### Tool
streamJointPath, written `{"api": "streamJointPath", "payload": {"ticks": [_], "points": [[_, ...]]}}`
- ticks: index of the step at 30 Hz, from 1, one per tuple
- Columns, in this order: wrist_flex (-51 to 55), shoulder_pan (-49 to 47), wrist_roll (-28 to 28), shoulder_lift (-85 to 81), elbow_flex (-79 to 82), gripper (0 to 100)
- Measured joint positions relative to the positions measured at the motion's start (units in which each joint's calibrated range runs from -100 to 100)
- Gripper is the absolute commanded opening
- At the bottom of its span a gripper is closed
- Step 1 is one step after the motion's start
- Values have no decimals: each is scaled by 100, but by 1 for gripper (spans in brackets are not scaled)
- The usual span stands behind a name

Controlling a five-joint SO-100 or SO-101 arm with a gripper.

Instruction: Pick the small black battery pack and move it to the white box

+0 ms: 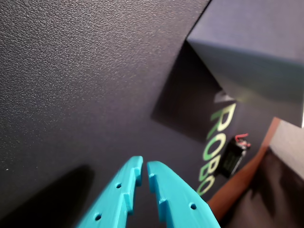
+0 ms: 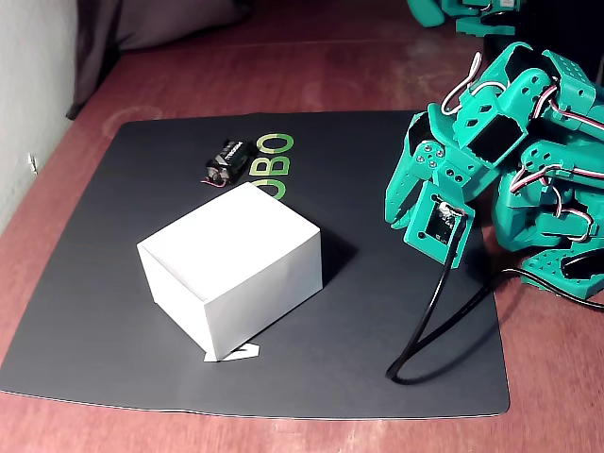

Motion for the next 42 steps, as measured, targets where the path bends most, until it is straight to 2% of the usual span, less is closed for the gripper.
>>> {"api": "streamJointPath", "payload": {"ticks": [11, 18, 29, 36, 38, 42], "points": [[-87, 0, 0, 407, -118, 0], [-87, 0, -21, 1441, -1245, 0], [96, 0, -21, 4127, -4373, 0], [855, -12, -21, 6551, -7355, 0], [1012, 321, -68, 7178, -8182, 0], [1012, 1014, -531, 8008, -9136, 0]]}}
